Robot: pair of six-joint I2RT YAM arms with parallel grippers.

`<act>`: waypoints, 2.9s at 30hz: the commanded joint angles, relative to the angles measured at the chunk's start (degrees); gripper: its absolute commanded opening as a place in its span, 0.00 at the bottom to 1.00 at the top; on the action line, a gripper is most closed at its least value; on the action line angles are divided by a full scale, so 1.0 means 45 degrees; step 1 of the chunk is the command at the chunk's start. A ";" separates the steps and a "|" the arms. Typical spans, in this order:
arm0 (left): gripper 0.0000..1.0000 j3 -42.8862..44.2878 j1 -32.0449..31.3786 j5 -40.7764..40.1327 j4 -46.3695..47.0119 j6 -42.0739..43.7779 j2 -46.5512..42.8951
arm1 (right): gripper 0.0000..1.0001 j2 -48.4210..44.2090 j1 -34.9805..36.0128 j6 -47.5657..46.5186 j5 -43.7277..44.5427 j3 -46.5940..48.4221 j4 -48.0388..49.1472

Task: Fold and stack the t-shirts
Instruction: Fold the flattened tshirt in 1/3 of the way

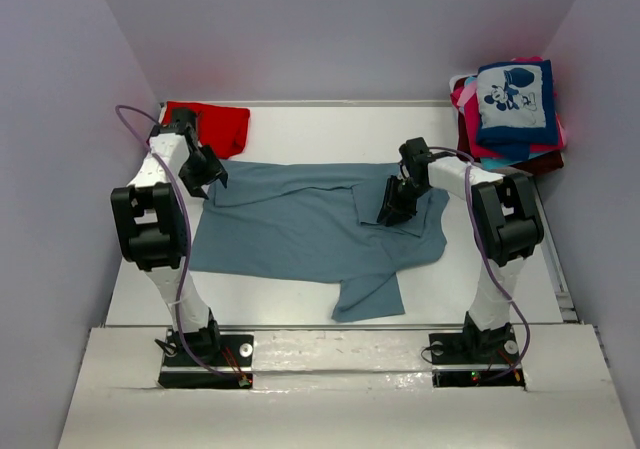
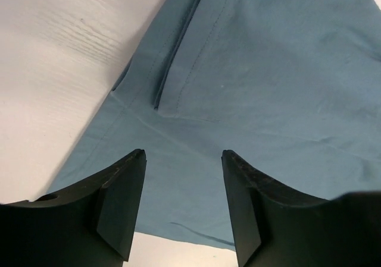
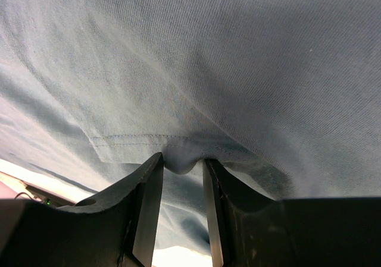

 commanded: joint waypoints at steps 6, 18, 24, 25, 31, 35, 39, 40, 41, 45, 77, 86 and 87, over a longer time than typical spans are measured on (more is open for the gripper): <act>0.69 0.0505 -0.0156 0.0306 0.0525 -0.0074 -0.0581 | 0.40 0.0701 -0.0091 -0.0446 0.2018 -0.0833 -0.1175; 0.66 0.3144 -0.0704 0.0540 0.0310 -0.0074 0.1902 | 0.40 0.0154 -0.0091 -0.0387 0.1998 0.1471 -0.2249; 0.66 0.3085 -0.0958 0.0794 0.0583 -0.0074 0.2645 | 0.40 0.0036 -0.0091 -0.0445 0.2154 0.1609 -0.2445; 0.66 0.3143 -0.0958 0.0814 0.0603 -0.0055 0.2877 | 0.40 0.0056 -0.0091 -0.0446 0.2155 0.1551 -0.2407; 0.65 0.3807 -0.1075 0.0717 0.0388 -0.0035 0.3933 | 0.40 0.0057 -0.0091 -0.0446 0.2193 0.0926 -0.2211; 0.65 0.4411 -0.1075 0.0638 0.0193 0.0004 0.4597 | 0.40 -0.0178 -0.0091 -0.0504 0.2349 0.0613 -0.2211; 0.65 0.4841 -0.1075 0.0384 -0.0119 -0.0016 0.5066 | 0.40 -0.0315 -0.0091 -0.0543 0.2545 0.0379 -0.2269; 0.65 0.4920 -0.1075 0.0268 -0.0197 -0.0035 0.5202 | 0.40 -0.0315 -0.0091 -0.0543 0.2545 0.0262 -0.2269; 0.65 0.5018 -0.1075 0.0190 -0.0256 -0.0016 0.5242 | 0.40 -0.0354 -0.0091 -0.0543 0.2545 0.0184 -0.2289; 0.66 0.5409 -0.1075 0.0014 -0.0529 0.0004 0.5535 | 0.40 -0.0529 -0.0207 -0.0543 0.2721 -0.0226 -0.2289; 0.68 0.5215 -0.0724 -0.0026 -0.0843 0.0258 0.5030 | 0.42 -0.1681 -0.2102 -0.1363 0.1803 -0.0071 -0.2777; 0.68 0.5448 -0.0724 0.0247 -0.0901 0.0258 0.4091 | 0.45 -0.1898 -0.2102 -0.1344 0.1608 0.1548 -0.2855; 0.68 0.5526 -0.0724 0.0267 -0.0959 0.0258 0.3955 | 0.45 -0.1839 -0.2102 -0.1325 0.1608 0.1879 -0.2855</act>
